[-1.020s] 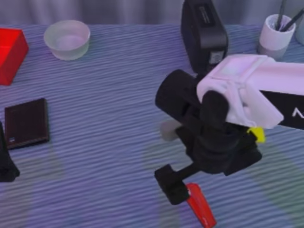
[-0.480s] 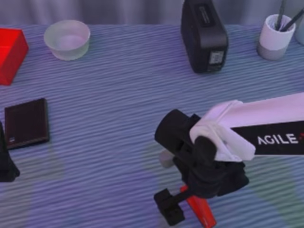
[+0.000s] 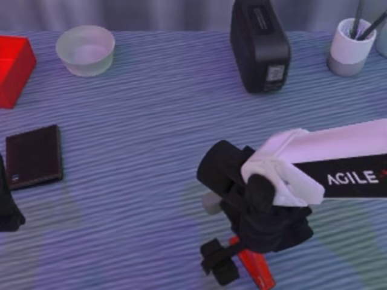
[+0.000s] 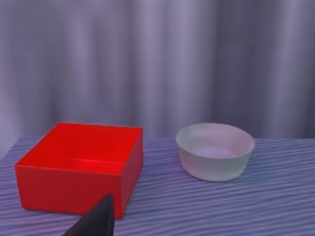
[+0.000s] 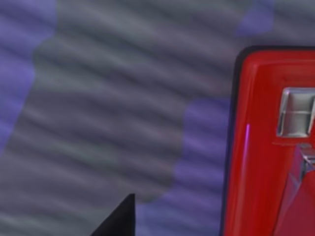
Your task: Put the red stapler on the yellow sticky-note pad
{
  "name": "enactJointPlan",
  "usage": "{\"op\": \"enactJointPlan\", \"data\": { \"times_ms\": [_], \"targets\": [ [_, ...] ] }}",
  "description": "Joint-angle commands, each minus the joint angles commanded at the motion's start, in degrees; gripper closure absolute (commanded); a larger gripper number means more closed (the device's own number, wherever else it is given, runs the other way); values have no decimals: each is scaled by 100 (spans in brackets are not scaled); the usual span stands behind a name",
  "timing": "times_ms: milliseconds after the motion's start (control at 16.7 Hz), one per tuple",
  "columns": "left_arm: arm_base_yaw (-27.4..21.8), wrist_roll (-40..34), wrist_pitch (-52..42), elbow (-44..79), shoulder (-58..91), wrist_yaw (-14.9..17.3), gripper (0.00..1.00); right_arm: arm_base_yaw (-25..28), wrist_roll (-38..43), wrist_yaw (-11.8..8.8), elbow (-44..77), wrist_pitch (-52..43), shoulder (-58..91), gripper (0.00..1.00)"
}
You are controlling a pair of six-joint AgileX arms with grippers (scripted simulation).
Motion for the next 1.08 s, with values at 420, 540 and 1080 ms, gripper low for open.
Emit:
{"op": "enactJointPlan", "data": {
  "times_ms": [420,540,1080],
  "targets": [
    [0,0,0,0,0,0,0,0,0,0,0,0,0,83],
    [0,0,0,0,0,0,0,0,0,0,0,0,0,98],
    [0,0,0,0,0,0,0,-11,4,3,2,-1,-10,100]
  ]
}}
